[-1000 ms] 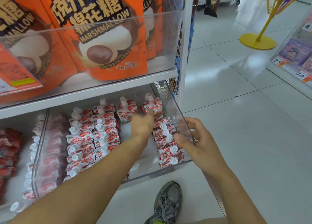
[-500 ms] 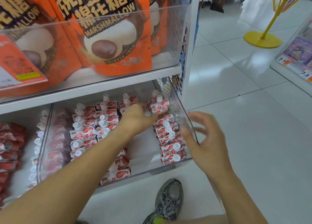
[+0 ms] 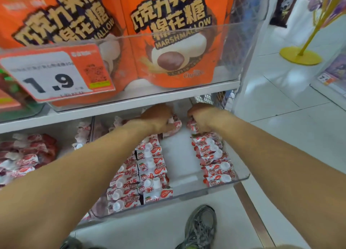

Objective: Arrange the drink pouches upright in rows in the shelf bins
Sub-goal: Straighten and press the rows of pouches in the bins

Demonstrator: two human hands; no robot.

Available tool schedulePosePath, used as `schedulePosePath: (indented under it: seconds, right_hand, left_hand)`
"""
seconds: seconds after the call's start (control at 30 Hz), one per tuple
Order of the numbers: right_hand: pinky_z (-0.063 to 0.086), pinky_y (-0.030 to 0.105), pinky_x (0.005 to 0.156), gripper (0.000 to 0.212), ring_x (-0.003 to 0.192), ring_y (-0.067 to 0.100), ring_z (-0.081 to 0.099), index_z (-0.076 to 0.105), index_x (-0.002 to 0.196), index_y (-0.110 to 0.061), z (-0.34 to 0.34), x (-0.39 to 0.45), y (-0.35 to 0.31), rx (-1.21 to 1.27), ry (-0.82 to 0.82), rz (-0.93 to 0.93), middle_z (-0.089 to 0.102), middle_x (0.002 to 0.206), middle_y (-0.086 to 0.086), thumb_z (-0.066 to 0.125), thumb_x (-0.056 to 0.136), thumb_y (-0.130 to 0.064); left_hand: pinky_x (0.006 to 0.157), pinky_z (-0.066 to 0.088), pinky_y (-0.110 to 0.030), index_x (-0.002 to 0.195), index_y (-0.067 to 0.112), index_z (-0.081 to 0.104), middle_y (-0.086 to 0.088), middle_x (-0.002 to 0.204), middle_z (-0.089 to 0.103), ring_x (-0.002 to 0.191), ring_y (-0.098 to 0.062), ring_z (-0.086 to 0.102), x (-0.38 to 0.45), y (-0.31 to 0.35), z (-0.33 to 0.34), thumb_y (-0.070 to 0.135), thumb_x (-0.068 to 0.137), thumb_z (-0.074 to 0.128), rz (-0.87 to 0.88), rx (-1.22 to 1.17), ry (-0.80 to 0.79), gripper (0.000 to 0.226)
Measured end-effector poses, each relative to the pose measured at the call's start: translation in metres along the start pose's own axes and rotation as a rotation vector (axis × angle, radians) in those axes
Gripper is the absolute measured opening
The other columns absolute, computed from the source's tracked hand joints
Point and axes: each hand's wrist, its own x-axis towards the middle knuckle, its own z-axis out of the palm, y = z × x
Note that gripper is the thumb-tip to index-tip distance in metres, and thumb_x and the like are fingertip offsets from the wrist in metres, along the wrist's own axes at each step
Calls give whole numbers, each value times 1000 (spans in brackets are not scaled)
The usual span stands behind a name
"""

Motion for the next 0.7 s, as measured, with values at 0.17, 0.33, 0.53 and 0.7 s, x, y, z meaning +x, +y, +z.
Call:
schedulePosePath:
  seconds: [0.17, 0.33, 0.53, 0.7]
  right_hand:
    - [57, 36, 86, 43, 98, 28, 63, 62, 117, -10, 2, -4, -1, -20, -35, 4, 66, 111, 10, 75, 81, -29]
    - [56, 32, 77, 39, 91, 26, 63, 62, 120, -8, -5, -12, -1, 11, -134, 17, 65, 106, 9, 70, 86, -25]
    - [57, 41, 85, 37, 97, 29, 64, 64, 122, -10, -1, -31, -4, 59, -95, 46, 63, 114, 12, 57, 87, 0]
    - [44, 33, 66, 7, 78, 29, 54, 54, 91, -7, -11, -48, -12, 64, 50, 94, 48, 85, 9, 61, 90, -7]
  left_hand:
    - [70, 41, -28, 104, 10, 58, -7, 103, 64, 93, -26, 60, 12, -6, 9, 42, 91, 59, -36, 6, 71, 35]
    - [57, 39, -28, 84, 17, 52, 2, 75, 58, 68, -18, 59, 23, 8, 23, 41, 91, 60, -20, -117, 156, 26]
    - [42, 34, -14, 86, 25, 51, 11, 69, 52, 55, -2, 49, 34, 17, 32, 38, 94, 53, -98, -354, 123, 16]
    - [67, 42, -34, 104, 11, 57, -3, 94, 62, 84, -23, 57, 27, 19, 19, 27, 84, 68, 80, -314, 80, 29]
